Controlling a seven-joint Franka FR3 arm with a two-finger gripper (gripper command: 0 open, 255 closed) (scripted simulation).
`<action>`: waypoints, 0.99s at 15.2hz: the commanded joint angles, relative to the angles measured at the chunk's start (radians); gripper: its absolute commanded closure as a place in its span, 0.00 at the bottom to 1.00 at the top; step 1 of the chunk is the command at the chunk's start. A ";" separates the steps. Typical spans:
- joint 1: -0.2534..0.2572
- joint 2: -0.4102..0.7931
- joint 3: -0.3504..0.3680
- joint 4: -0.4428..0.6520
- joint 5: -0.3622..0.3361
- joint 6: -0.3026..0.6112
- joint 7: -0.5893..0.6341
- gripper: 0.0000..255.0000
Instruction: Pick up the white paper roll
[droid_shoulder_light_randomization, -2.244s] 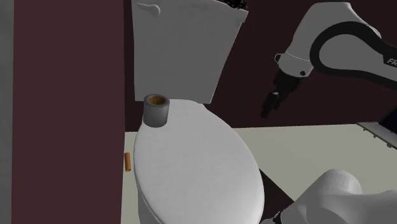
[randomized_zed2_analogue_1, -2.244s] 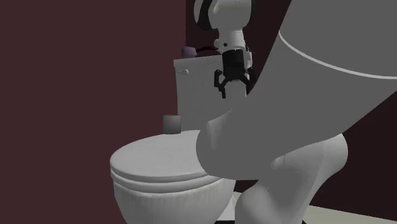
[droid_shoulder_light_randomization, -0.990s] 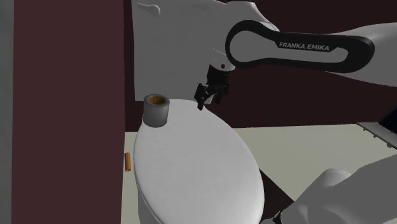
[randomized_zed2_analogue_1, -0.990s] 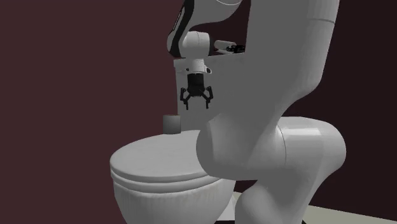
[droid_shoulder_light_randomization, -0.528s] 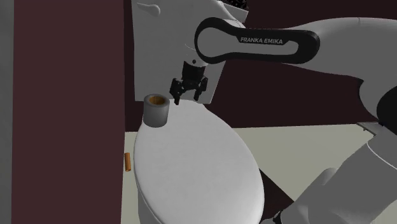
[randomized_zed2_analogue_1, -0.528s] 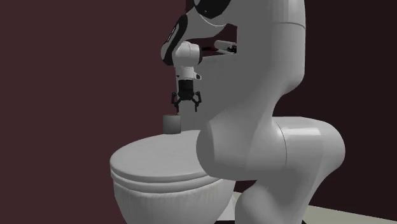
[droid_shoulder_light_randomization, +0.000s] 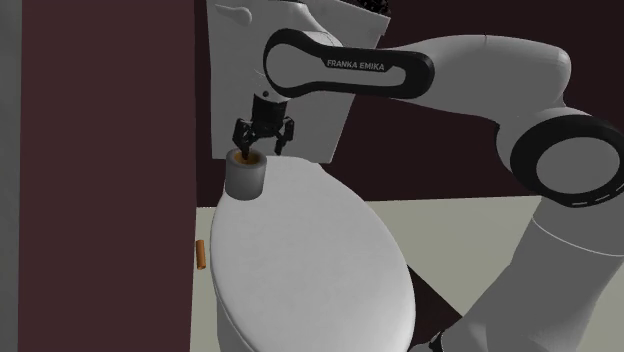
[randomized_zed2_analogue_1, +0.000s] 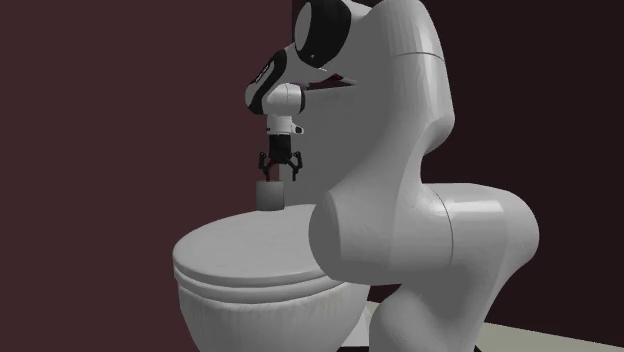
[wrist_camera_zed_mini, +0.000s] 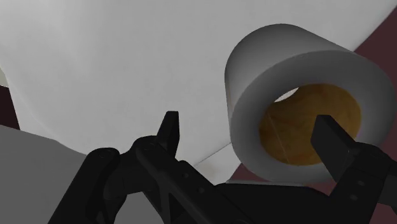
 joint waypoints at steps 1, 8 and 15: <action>0.001 0.010 -0.001 -0.012 -0.002 0.022 0.004 0.00; 0.000 0.017 -0.002 -0.064 -0.006 0.081 0.008 1.00; 0.000 0.017 -0.002 -0.064 -0.005 0.081 0.007 1.00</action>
